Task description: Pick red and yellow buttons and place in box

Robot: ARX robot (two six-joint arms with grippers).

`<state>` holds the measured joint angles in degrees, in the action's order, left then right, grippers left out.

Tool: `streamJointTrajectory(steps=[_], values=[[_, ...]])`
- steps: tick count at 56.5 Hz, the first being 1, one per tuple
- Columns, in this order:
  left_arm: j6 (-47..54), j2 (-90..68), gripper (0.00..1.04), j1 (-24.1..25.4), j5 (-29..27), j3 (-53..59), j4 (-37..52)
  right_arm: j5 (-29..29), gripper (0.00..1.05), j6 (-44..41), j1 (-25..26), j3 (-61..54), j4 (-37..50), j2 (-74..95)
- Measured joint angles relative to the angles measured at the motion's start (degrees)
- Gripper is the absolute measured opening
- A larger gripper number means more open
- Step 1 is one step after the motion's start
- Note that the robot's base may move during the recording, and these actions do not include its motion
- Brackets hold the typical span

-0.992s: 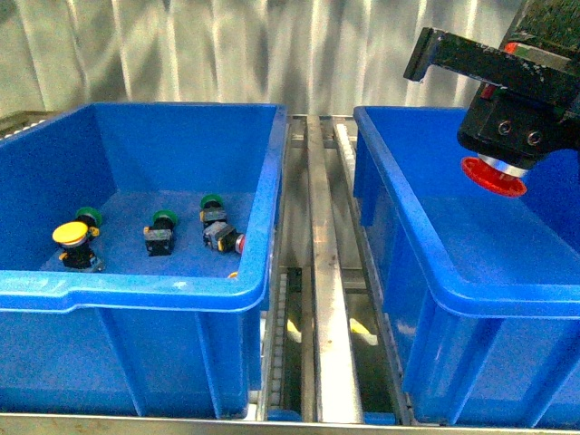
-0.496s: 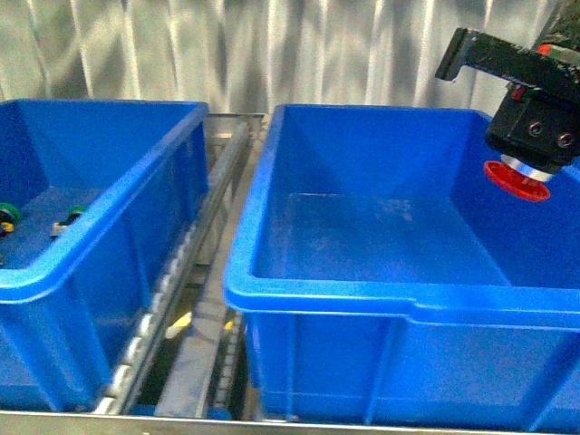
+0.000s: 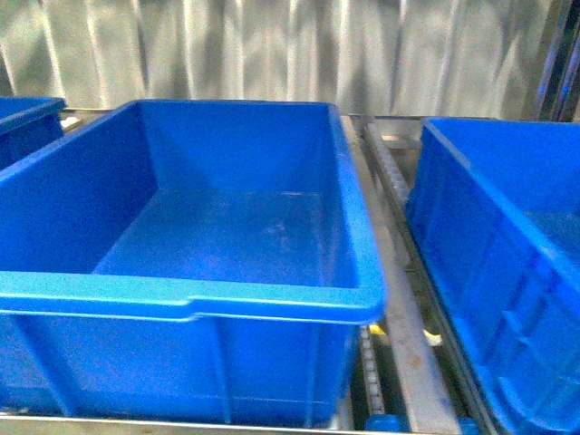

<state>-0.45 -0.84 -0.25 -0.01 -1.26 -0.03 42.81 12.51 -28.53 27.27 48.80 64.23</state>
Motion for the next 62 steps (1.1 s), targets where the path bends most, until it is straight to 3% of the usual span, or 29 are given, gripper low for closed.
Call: streamJointTrajectory(steps=[8,15,26,42,59,62], values=[[0.04,0.0,0.97,0.07,0.28,0.0,0.04,-6.54,0.38,-0.26,6.91,2.38,-4.09,1.77],[0.15,0.0,0.97,0.13,0.2,0.0,0.04,-14.14,0.38,0.17,16.06,11.54,-11.72,9.35],[0.17,0.0,0.97,0.15,0.04,0.0,0.04,-21.55,0.38,-1.25,21.75,25.4,-17.92,23.08],[0.17,0.0,0.97,0.15,0.02,0.0,0.04,-28.52,0.38,-2.89,24.7,41.51,-31.56,41.66],[0.17,0.0,0.97,0.15,0.04,0.0,0.04,-27.63,0.38,-5.97,25.2,54.34,-42.4,55.58],[0.17,0.0,0.97,0.15,0.02,0.0,0.04,-27.61,0.46,-6.1,25.31,55.78,-43.01,56.33]])
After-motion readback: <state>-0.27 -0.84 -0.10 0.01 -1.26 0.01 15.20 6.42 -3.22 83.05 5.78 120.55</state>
